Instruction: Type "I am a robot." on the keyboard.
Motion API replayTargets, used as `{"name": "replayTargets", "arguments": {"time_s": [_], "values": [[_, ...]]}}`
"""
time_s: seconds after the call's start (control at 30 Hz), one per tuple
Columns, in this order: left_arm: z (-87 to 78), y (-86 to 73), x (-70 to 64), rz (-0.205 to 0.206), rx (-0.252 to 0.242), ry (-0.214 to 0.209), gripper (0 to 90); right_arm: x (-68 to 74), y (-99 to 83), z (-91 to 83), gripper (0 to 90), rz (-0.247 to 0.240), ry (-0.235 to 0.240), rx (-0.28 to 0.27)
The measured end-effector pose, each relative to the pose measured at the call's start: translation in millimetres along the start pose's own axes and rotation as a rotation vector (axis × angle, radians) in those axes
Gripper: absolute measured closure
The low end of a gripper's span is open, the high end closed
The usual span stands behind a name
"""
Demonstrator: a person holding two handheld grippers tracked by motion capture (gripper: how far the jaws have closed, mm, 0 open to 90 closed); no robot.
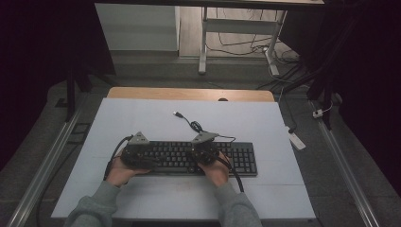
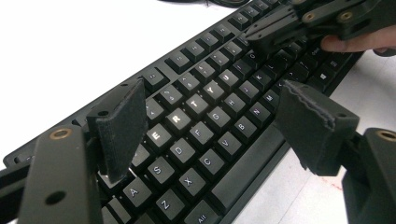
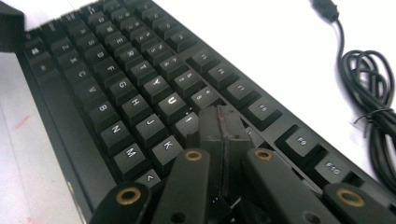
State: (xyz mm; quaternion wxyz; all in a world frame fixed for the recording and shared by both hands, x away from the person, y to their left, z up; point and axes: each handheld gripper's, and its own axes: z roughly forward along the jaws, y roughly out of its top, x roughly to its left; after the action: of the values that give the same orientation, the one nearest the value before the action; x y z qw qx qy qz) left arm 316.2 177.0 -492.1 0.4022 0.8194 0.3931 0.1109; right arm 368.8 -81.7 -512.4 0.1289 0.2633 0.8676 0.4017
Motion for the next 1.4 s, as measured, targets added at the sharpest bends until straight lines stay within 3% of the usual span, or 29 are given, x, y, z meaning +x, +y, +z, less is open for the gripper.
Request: {"name": "replayTargets", "arguments": {"time_s": [0.17,0.43,0.7,1.13,1.4], "values": [[-0.5,-0.1,0.2,-0.006,-0.006,0.004,25.3,-2.4,-2.7,-15.6,89.2,0.014,0.009,-0.039],[-0.8,-0.1,0.3,-0.011,-0.011,0.018,25.6,-6.2,-16.6,-45.5,69.4,0.019,0.001,-0.069],[-1.9,0.3,0.2,-0.012,-0.024,0.028,26.5,-14.0,-35.7,-77.6,58.1,0.024,-0.027,-0.084],[-1.6,0.8,-0.1,-0.012,-0.038,0.029,29.4,-26.2,-65.7,-115.8,54.3,0.042,-0.071,-0.106],[-2.4,0.8,2.4,-0.021,-0.061,0.036,35.3,-27.7,-71.8,-119.0,54.1,0.043,-0.079,-0.103]]}}
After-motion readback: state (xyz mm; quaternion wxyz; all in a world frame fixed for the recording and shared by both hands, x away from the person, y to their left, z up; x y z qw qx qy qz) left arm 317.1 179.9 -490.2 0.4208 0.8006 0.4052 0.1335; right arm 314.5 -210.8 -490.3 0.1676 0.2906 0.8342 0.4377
